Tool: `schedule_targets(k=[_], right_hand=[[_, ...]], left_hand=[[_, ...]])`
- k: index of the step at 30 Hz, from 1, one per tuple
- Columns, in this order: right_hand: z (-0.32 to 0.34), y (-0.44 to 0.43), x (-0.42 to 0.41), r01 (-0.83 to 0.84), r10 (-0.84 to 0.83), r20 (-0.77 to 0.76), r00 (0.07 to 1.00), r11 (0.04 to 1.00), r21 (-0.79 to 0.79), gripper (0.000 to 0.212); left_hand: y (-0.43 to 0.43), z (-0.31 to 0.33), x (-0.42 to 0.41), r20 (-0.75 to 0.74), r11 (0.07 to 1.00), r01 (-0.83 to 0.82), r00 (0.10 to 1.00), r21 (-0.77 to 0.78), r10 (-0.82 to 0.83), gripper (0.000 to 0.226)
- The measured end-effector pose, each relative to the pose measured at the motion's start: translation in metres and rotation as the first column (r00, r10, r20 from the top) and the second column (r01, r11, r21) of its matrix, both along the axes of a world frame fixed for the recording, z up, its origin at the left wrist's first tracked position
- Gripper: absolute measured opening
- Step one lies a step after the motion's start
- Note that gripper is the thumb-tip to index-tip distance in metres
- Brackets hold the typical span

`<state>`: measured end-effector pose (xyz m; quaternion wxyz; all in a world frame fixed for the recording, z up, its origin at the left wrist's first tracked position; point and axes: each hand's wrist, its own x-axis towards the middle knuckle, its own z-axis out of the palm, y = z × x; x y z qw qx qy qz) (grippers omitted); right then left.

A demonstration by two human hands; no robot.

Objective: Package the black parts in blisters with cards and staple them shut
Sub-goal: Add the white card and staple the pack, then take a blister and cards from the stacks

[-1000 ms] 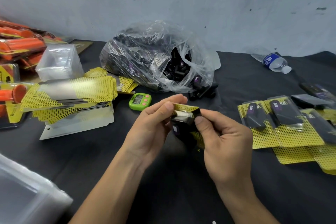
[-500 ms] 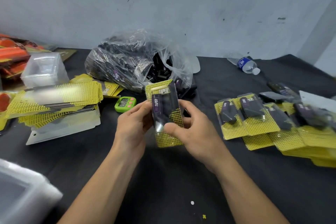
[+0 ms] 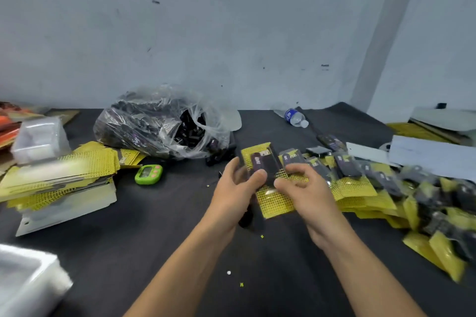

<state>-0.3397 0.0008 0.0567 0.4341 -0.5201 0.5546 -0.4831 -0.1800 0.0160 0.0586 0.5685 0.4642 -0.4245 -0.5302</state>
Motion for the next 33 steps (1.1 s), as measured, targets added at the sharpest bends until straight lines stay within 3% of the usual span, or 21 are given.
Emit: schedule_targets(k=[2, 3, 5, 7, 9, 11, 14, 18, 22, 24, 26, 29, 31, 33], right_hand=[[0.013, -0.026, -0.018, 0.152, -0.153, -0.04, 0.987, 0.988, -0.028, 0.03], [0.02, -0.039, -0.027, 0.198, -0.202, -0.113, 0.973, 0.979, -0.046, 0.03], [0.029, -0.058, -0.042, 0.246, -0.26, -0.376, 0.889, 0.965, -0.086, 0.036], [0.031, -0.063, -0.051, 0.245, -0.267, -0.633, 0.726, 0.961, -0.125, 0.03], [0.024, -0.056, -0.05, 0.202, -0.285, -0.771, 0.569, 0.958, -0.205, 0.019], [0.014, -0.041, -0.036, 0.14, -0.329, -0.805, 0.495, 0.944, -0.3, 0.011], [0.004, -0.019, 0.003, -0.013, -0.3, -0.778, 0.553, 0.93, -0.368, 0.012], [0.005, -0.001, 0.076, -0.248, -0.043, -0.713, 0.7, 0.922, -0.299, 0.015], [0.016, 0.007, 0.16, -0.427, 0.189, -0.681, 0.707, 0.882, -0.199, 0.016], [0.025, 0.008, 0.201, -0.484, 0.263, -0.661, 0.703, 0.858, -0.173, 0.018], [0.034, 0.007, 0.238, -0.538, 0.321, -0.66, 0.679, 0.83, -0.149, 0.025], [0.042, 0.002, 0.285, -0.638, 0.351, -0.735, 0.58, 0.757, -0.141, 0.044], [0.044, 0.0, 0.312, -0.721, 0.368, -0.807, 0.462, 0.685, -0.101, 0.061], [0.042, -0.004, 0.335, -0.771, 0.307, -0.902, 0.303, 0.635, -0.043, 0.074]], left_hand=[[-0.002, 0.008, -0.012, -0.031, 0.997, -0.019, 0.999, 0.076, 0.022, 0.085], [-0.002, 0.012, -0.017, -0.05, 0.993, -0.036, 0.998, 0.109, 0.042, 0.091], [-0.003, 0.016, -0.018, -0.069, 0.989, -0.067, 0.995, 0.128, 0.076, 0.077], [-0.001, 0.015, -0.012, -0.083, 0.983, -0.093, 0.991, 0.16, 0.107, 0.061], [0.001, 0.014, 0.005, -0.167, 0.969, -0.101, 0.976, 0.225, 0.14, 0.049], [0.005, 0.015, 0.022, -0.255, 0.952, -0.12, 0.947, 0.283, 0.195, 0.042], [0.015, 0.029, 0.045, -0.243, 0.945, -0.193, 0.935, 0.265, 0.26, 0.043], [0.039, 0.062, 0.077, -0.172, 0.948, -0.289, 0.935, 0.13, 0.309, 0.051], [0.068, 0.092, 0.128, 0.09, 0.936, -0.351, 0.932, -0.032, 0.352, 0.04], [0.083, 0.098, 0.16, 0.33, 0.893, -0.445, 0.835, -0.066, 0.441, 0.03], [0.096, 0.096, 0.194, 0.581, 0.813, -0.574, 0.63, -0.097, 0.515, 0.016], [0.112, 0.09, 0.239, 0.832, 0.756, -0.646, 0.359, -0.105, 0.422, 0.019], [0.12, 0.083, 0.261, 0.915, 0.757, -0.652, 0.274, -0.049, 0.296, 0.023], [0.124, 0.07, 0.28, 0.946, 0.759, -0.652, 0.246, 0.001, 0.21, 0.035]])
